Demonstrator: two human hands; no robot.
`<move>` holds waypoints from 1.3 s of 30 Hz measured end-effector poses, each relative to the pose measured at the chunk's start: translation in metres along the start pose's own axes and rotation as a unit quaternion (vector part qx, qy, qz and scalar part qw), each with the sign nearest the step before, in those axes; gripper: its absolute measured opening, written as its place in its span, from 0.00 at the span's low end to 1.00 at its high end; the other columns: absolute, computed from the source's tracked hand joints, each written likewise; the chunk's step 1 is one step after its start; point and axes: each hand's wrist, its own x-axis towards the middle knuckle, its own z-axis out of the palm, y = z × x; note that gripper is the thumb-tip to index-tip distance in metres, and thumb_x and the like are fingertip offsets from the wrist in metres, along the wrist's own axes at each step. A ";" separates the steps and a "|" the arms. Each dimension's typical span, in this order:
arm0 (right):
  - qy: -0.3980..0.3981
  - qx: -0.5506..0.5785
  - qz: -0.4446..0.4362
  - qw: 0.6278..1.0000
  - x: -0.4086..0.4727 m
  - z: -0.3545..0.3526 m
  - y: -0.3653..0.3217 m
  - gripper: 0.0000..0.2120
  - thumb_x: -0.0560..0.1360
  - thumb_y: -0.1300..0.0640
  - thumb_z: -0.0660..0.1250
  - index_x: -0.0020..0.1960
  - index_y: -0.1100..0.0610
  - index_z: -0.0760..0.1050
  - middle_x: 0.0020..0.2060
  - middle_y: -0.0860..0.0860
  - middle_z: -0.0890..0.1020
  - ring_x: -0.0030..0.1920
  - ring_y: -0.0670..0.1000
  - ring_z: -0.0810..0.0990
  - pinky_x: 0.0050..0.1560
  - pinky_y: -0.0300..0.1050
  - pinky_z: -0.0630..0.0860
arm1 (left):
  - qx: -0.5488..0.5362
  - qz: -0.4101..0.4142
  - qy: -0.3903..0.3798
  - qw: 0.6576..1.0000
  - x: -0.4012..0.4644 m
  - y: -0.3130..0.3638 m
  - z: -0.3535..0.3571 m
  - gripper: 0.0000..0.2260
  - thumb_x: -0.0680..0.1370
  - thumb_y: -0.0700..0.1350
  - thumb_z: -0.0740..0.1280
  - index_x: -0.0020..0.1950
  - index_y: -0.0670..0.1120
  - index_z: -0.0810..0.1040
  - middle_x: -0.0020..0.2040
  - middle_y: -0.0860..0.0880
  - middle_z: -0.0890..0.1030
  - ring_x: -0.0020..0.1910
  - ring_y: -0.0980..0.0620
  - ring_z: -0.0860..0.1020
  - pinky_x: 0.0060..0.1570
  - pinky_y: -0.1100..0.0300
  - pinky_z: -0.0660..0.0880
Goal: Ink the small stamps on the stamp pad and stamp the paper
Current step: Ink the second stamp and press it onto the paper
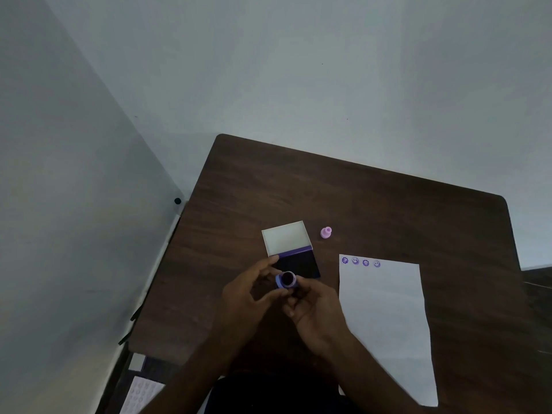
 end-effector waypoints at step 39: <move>0.051 -0.308 -0.038 0.949 0.021 -0.010 -0.031 0.09 0.76 0.56 0.64 0.43 0.62 0.77 0.30 0.56 0.77 0.30 0.51 0.73 0.35 0.41 0.73 | 0.159 -0.033 -0.095 0.982 0.038 -0.009 0.022 0.17 0.73 0.43 0.71 0.61 0.46 0.76 0.61 0.47 0.77 0.51 0.66 0.67 0.52 0.78 0.56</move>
